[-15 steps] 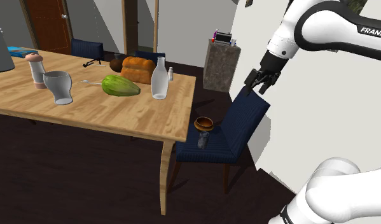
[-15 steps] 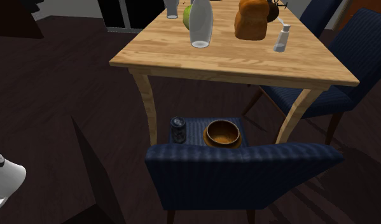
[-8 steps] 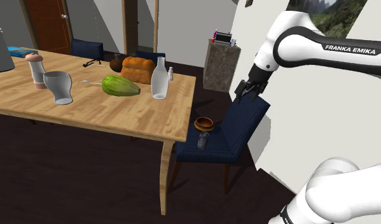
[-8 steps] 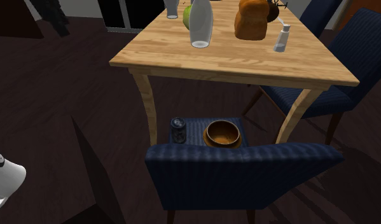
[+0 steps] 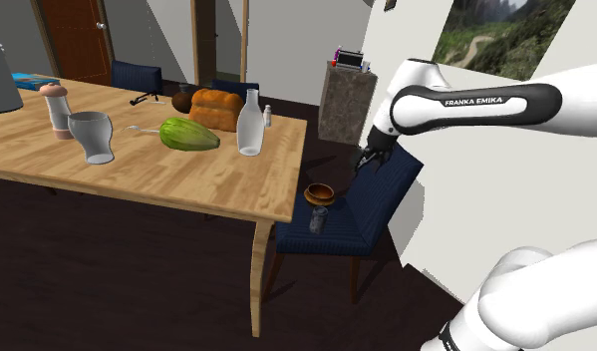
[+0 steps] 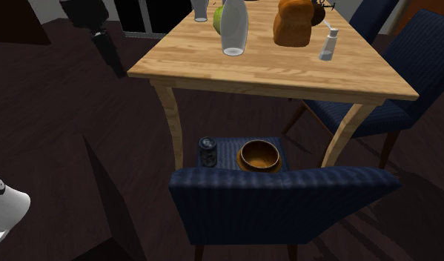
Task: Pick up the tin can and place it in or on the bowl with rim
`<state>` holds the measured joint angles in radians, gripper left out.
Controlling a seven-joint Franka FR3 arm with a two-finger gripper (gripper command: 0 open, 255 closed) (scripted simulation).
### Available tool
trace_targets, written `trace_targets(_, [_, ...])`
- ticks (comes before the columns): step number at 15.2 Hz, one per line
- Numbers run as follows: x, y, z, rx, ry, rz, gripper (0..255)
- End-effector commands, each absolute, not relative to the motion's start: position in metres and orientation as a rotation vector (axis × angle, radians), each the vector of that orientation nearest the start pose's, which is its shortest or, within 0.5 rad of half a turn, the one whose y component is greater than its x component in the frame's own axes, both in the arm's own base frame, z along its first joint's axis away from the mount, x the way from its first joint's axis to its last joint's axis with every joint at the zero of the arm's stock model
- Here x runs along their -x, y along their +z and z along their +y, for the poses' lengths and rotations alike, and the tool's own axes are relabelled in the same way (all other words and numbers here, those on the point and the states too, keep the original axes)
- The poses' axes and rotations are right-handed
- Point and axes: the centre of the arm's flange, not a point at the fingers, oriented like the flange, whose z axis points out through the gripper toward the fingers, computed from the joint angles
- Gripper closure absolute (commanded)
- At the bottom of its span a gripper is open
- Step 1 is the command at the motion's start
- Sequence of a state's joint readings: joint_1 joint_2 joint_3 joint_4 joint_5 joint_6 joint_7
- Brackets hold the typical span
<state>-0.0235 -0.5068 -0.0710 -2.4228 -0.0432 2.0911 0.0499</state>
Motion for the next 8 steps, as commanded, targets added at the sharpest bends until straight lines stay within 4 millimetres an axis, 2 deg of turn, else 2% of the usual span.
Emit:
trace_targets(1, [-0.427, 0.486, -0.049, 3.134, -0.27, 0.18, 0])
trace_targets(8, [-0.479, 0.411, -0.071, 3.142, -0.247, 0.149, 0])
